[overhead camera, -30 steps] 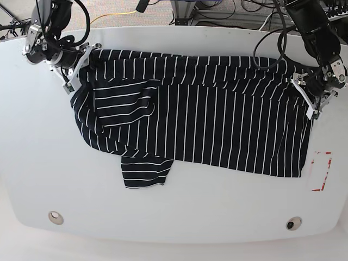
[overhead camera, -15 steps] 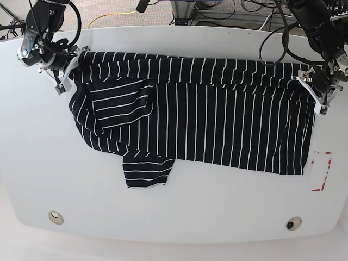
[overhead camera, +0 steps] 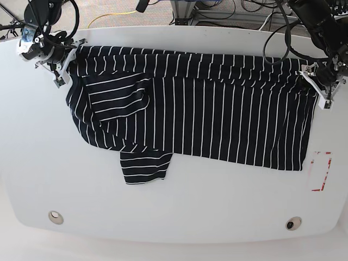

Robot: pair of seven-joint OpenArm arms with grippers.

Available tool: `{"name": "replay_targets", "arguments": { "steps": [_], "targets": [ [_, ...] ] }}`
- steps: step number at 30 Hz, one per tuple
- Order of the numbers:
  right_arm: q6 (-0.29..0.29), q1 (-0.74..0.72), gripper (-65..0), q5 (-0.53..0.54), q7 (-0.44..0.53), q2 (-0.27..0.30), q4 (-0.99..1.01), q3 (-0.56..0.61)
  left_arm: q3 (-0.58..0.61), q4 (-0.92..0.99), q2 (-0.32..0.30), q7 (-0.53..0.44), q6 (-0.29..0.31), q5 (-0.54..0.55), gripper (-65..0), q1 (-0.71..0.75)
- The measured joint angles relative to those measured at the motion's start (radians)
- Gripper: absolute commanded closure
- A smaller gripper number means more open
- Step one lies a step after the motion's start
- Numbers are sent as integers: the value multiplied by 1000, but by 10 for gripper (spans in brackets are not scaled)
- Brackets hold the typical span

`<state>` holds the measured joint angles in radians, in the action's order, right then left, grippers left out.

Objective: Fold the T-shirt properly
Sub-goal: 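Open the right gripper and release the shirt edge, then move the right gripper to the hanging sleeve and grasp it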

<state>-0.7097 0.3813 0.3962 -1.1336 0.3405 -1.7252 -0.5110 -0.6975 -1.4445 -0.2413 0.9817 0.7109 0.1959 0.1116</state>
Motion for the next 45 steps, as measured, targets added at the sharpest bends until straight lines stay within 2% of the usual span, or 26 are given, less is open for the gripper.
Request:
{"name": "replay_targets", "arguments": {
  "steps": [8,13,16,17,22,24,28,34,45],
  "targets": [
    [1,39,-133,2,3,-3,-18,-40,0,-93,22,2,-2,5,-324,91],
    [2,65,-133,-35,-50,-4,-79,-55,1,-153,34,27,2,-4,-324,125],
    [5,60,-168,-57,-73,-3,-146,-58,1,-178,34,54,0,-37,-324,122],
    [7,60,-203,-64,-72,-3,-169,-58,1,-188,33,65,-1,-43,-324,123],
    [10,29,-515,-78,-74,0,-254,-64,-3,-293,29,181,-11,-77,-325,105],
    [10,-1,-544,-78,-76,0,-256,-64,-3,-334,29,194,-11,-75,-325,72],
    [10,-84,-526,-79,-77,-2,-253,-64,-1,-374,27,208,-11,-64,-325,17],
    [13,-285,-491,-81,-114,-62,-137,-59,33,-384,25,230,-11,-83,-321,-37],
    [14,-640,-488,-94,-126,-151,253,-58,53,-386,24,226,-11,-82,-321,-75]
  ]
}}
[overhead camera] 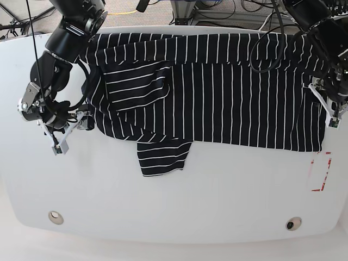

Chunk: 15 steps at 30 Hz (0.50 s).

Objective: Fold the T-shirt properly
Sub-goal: 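Move the right gripper to the hanging sleeve and grasp it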

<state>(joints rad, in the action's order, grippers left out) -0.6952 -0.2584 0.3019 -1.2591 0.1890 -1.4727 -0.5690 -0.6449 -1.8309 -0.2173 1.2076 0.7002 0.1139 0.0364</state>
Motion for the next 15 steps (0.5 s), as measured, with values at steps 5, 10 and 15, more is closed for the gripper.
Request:
{"name": "replay_targets", "arguments": {
  "steps": [5,10,15],
  "targets": [
    [5,-97,-488,-11,109,17,220,35,0,2,0,-2,0,3,-319,-3],
    [3,-163,-488,-8,229,8,373,106,0,3,0,-3,0,5,-319,-2],
    [3,-234,-488,-8,355,3,520,122,-1,3,0,-2,0,1,-319,2]
  ]
}}
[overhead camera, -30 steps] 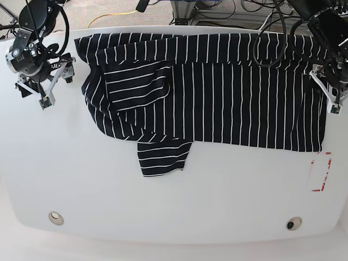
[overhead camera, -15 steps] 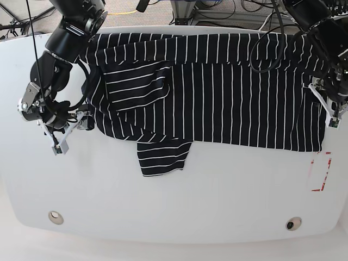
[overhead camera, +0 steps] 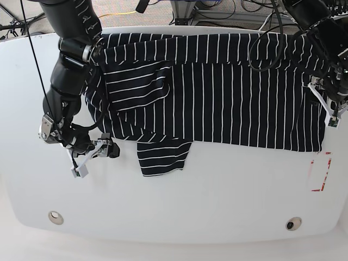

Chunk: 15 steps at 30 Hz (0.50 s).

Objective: Fold the T-shirt properly
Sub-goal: 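Move the right gripper to the hanging sleeve and grasp it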

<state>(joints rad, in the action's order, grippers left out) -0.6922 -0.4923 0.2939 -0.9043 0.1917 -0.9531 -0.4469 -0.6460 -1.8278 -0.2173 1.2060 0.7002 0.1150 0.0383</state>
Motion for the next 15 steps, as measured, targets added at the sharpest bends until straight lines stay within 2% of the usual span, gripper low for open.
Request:
{"name": "replay_targets", "arguments": {
  "steps": [7,11,15],
  "targets": [
    [4,-82,-488,-5,117,-26,213,10,0,0,0,-1,0,1,-319,-1],
    [4,-92,-488,-1,172,-45,249,131,0,0,0,-2,0,1,-319,-5],
    [3,-92,-488,-2,205,-76,255,178,0,0,0,-2,0,1,-319,-5]
  ]
}}
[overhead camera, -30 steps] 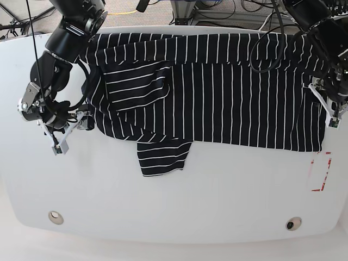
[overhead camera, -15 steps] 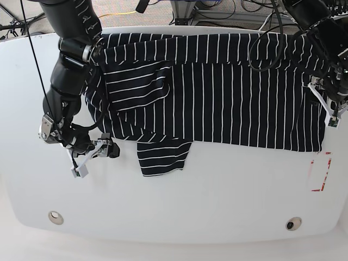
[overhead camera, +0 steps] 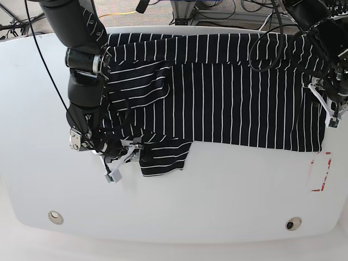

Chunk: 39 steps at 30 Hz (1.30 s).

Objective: Fold the T-shirt properly
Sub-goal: 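Move the right gripper to the hanging sleeve and grasp it, then move the left gripper to the hem corner and grasp it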

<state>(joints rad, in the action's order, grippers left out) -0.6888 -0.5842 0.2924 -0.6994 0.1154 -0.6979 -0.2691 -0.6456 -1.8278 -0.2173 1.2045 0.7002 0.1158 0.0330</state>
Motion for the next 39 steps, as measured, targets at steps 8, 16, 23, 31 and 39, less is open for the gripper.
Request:
{"name": "replay_targets", "arguments": {
  "steps": [8,16,23,31,39],
  "targets": [
    [0,4,-457,2,36,-20,0,70,-2,0,0,0,0,0,-319,0],
    [0,6,-155,-1,54,-58,6,93,-2,1,-16,-99,-5,-8,-392,0],
    [1,4,0,-4,68,-43,6,92,-1,95,-11,-251,-268,-1,-515,-60],
    [2,5,0,-2,65,-39,5,92,-10,420,-80,-281,-401,2,-517,-230],
    [1,6,0,-1,67,-40,5,93,-23,689,-114,-469,-402,0,-517,-301]
  ]
}}
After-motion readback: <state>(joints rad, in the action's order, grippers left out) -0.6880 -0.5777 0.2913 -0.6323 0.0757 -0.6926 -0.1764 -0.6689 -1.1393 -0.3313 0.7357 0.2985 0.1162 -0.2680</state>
